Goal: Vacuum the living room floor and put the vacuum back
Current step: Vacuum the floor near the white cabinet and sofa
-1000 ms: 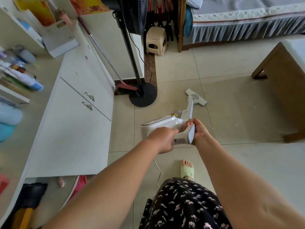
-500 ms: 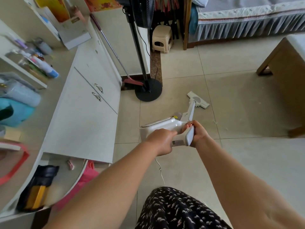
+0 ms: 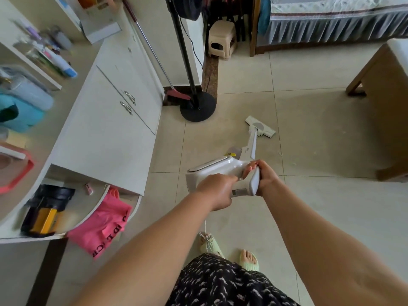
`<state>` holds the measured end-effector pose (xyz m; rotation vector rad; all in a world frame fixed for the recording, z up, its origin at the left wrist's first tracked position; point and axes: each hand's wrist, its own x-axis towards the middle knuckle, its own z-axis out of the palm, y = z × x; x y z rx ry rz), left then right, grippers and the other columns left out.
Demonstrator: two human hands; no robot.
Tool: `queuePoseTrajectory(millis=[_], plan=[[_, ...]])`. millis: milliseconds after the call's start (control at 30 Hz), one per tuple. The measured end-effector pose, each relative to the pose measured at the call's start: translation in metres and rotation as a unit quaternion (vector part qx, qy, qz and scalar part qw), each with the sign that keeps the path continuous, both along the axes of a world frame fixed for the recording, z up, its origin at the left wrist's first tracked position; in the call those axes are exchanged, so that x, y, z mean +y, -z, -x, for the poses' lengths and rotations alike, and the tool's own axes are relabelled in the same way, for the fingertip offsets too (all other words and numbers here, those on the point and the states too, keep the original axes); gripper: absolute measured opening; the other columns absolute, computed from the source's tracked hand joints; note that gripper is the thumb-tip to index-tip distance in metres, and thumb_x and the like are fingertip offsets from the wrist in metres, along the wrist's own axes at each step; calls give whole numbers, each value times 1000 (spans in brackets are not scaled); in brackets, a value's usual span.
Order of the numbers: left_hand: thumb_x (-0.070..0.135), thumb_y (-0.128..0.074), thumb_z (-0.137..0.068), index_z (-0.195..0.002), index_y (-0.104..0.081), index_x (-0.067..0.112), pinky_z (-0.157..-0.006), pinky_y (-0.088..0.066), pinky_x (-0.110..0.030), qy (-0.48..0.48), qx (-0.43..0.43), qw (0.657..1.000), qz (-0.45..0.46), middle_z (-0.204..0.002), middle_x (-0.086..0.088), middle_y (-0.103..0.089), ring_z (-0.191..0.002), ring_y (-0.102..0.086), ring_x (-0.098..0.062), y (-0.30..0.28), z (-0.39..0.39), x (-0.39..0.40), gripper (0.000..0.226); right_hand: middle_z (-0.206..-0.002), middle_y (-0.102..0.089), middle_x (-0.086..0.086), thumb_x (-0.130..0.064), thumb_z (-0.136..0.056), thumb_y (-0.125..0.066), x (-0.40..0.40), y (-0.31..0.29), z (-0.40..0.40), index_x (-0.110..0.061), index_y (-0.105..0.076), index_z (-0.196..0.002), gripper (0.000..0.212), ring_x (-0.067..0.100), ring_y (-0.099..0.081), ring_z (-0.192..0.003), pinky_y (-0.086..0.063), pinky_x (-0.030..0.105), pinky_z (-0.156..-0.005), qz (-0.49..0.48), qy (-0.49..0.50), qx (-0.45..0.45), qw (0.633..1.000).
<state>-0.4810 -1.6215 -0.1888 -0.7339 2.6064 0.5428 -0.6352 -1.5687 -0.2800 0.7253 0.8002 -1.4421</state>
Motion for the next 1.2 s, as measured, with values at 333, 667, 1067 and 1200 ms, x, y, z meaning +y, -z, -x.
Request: queuePoseTrajectory(millis=[333,667,1067,1200], plan=[[12,-54,-83,-116,-54,23,-67,-41,-29,-33,-4,999,-3,-102,-6,-63,-94,-58,-28,-2,-31,40,34,-52,-47,-5,-8,-66,-58,33,-1,-29,-15,-45,-59,16,11,-46,-42,-45,20,-46,0,-20,-35,999],[11,-53,-82,-107,-53,23,-67,-40,-29,-55,-1,998,-16,-98,-7,-63,-92,-58,-28,-4,-99,81,28,-49,-48,-3,-7,-65,-60,70,-3,-96,-13,-46,-53,19,12,-47,-38,-45,17,-42,-4,-31,-44,999],[9,-54,-83,-116,-55,23,-68,-39,-28,-77,5,997,-23,-103,-8,-63,-97,-58,-29,-9,-208,146,36,-48,-48,-3,-8,-67,-58,130,-9,-205,-15,-44,-56,19,12,-47,-37,-46,18,-42,-7,-58,-40,997],[9,-54,-82,-116,-55,23,-68,-39,-28,-82,10,996,-24,-104,-8,-64,-97,-59,-29,-11,-238,165,37,-48,-48,-3,-8,-67,-58,148,-9,-234,-15,-44,-59,17,12,-48,-37,-46,18,-43,1,-60,-28,998]])
